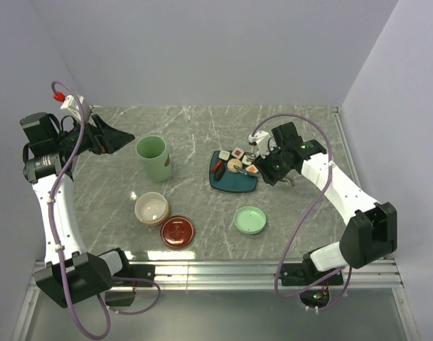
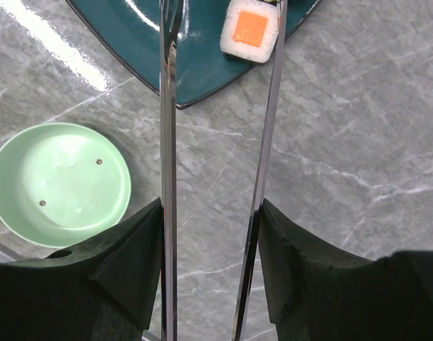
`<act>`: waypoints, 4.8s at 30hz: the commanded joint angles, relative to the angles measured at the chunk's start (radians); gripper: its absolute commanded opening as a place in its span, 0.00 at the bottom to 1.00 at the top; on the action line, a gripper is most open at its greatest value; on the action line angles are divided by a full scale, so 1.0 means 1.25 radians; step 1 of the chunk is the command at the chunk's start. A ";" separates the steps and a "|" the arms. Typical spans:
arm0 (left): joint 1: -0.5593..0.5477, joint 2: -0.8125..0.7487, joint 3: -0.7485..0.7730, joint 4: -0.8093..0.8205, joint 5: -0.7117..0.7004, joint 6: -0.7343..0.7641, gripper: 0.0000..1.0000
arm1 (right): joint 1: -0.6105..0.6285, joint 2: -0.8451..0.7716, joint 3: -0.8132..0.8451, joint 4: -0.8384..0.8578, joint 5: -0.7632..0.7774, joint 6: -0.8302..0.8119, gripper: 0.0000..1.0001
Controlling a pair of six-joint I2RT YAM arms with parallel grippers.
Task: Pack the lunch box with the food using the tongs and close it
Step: Pick up the food using the clamp, then place the food into the lunch box
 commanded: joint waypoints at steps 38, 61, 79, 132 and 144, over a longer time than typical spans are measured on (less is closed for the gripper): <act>0.003 -0.007 -0.004 0.038 0.020 -0.001 0.99 | 0.000 0.059 0.083 -0.018 -0.098 -0.034 0.44; 0.003 0.003 -0.005 0.060 0.031 -0.024 0.99 | 0.017 0.027 0.025 -0.072 -0.135 -0.044 0.45; 0.004 0.014 -0.004 0.060 0.042 -0.015 0.99 | 0.018 0.071 0.038 -0.052 -0.114 -0.027 0.64; 0.004 -0.009 -0.095 0.198 0.020 -0.142 0.99 | 0.308 0.434 0.738 0.082 -0.186 0.201 0.47; 0.019 0.005 -0.096 0.214 0.029 -0.143 0.99 | 0.330 0.525 0.786 0.077 -0.190 0.196 0.55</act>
